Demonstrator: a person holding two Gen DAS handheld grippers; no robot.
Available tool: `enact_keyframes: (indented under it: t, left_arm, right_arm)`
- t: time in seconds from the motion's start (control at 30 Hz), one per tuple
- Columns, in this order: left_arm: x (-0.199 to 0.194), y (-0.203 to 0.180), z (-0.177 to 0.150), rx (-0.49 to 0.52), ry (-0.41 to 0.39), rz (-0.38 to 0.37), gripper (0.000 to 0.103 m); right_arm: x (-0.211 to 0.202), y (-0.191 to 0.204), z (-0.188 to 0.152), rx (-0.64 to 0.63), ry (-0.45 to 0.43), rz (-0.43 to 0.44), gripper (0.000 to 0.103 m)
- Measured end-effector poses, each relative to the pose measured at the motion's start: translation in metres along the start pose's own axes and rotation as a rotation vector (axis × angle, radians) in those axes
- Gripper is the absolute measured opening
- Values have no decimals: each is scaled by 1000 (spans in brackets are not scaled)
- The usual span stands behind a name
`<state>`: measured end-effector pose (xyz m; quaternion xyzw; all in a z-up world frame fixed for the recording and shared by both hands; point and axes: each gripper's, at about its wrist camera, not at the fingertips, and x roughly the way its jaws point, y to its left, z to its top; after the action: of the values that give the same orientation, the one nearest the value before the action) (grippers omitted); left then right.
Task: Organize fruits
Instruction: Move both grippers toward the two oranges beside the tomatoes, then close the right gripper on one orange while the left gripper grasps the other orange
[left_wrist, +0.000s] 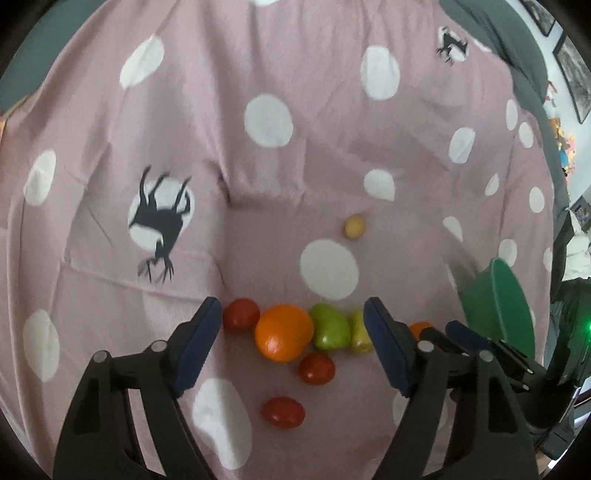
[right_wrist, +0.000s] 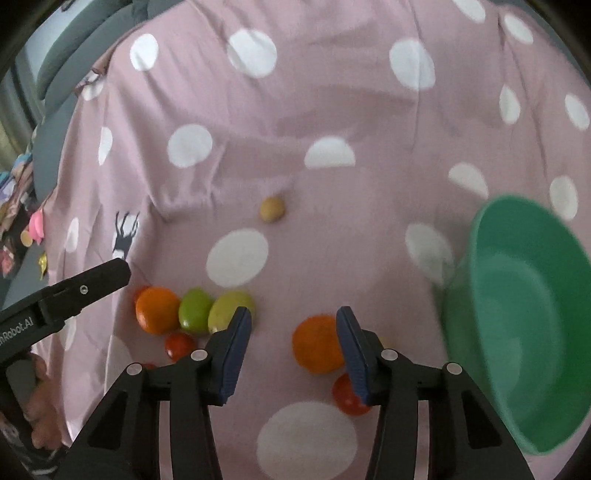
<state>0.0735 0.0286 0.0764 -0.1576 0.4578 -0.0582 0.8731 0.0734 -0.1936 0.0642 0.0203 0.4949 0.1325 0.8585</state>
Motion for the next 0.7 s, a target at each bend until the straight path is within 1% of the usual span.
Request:
enact_keyframes:
  t: [0.1, 0.23, 0.3, 0.37, 0.43, 0.5, 0.57, 0.63, 0.7]
  left_arm:
    - [9, 0, -6, 15, 37, 41, 76]
    - [18, -1, -9, 21, 59, 42, 77]
    - [20, -2, -10, 36, 47, 65, 76]
    - [22, -3, -11, 48, 45, 82, 76]
    - [22, -2, -12, 53, 43, 90, 76]
    - [22, -2, -12, 50, 40, 93, 75]
    - [21, -3, -13, 47, 37, 86, 69]
    - [21, -3, -13, 36, 51, 51, 67]
    - [19, -3, -14, 28, 62, 32, 66]
  right_arm:
    - [1, 0, -3, -26, -3, -57, 50]
    - [8, -3, -7, -36, 7, -91, 50]
    - [13, -3, -7, -42, 8, -104, 50]
    - [18, -3, -7, -55, 11, -145, 50]
    - [20, -3, -8, -58, 11, -143, 50]
    - [22, -4, -8, -57, 21, -137, 50]
    - [24, -2, -7, -65, 19, -150, 50]
    - [26, -1, -7, -71, 18, -164, 50]
    - [30, -1, -8, -62, 34, -160, 50]
